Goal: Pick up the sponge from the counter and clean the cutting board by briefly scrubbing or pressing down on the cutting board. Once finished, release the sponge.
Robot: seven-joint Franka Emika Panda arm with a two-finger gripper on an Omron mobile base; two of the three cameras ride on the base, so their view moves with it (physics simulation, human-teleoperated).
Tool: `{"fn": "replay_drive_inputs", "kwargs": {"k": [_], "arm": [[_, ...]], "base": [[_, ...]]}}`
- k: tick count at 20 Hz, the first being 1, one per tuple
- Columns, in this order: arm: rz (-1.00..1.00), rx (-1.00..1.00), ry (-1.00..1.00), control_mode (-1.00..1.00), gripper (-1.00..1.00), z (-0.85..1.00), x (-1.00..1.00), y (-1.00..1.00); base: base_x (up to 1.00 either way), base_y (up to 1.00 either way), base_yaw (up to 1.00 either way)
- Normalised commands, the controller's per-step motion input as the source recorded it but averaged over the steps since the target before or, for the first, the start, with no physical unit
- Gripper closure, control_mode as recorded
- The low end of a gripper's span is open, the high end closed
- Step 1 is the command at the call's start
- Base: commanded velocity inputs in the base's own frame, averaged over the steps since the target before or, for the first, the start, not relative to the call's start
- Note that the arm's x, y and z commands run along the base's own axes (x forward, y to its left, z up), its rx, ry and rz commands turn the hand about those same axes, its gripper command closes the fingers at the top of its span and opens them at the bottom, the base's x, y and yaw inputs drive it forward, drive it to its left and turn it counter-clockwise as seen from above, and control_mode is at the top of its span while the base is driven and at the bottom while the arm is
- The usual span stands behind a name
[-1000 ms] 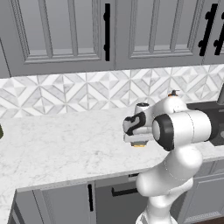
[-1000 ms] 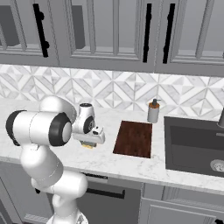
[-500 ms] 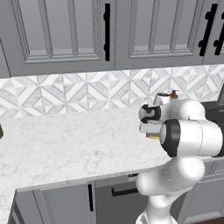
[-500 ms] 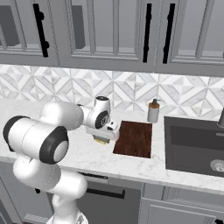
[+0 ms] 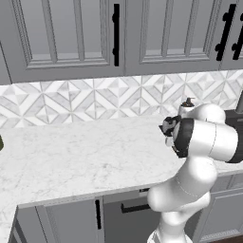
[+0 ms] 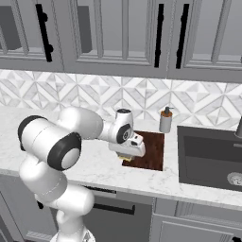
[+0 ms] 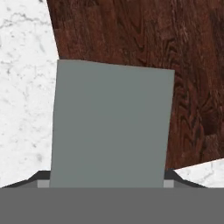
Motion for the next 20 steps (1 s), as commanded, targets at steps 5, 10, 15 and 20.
{"fn": "replay_drive_inputs", "kwargs": {"k": [5, 10, 15, 20], "arm": [[0.00, -0.15, 0.00, -1.00, 1.00, -0.47, 0.00, -0.01], [0.00, -0.03, 0.00, -1.00, 1.00, -0.64, -0.07, -0.22], [0.00, 0.06, 0.00, -1.00, 1.00, -0.30, -0.11, -0.70], [0.00, 0.19, 0.02, -1.00, 1.00, 0.05, -0.10, -0.84]], "base": [[0.00, 0.00, 0.00], [0.00, 0.00, 0.00], [0.00, 0.00, 0.00], [0.00, 0.00, 0.00]]}}
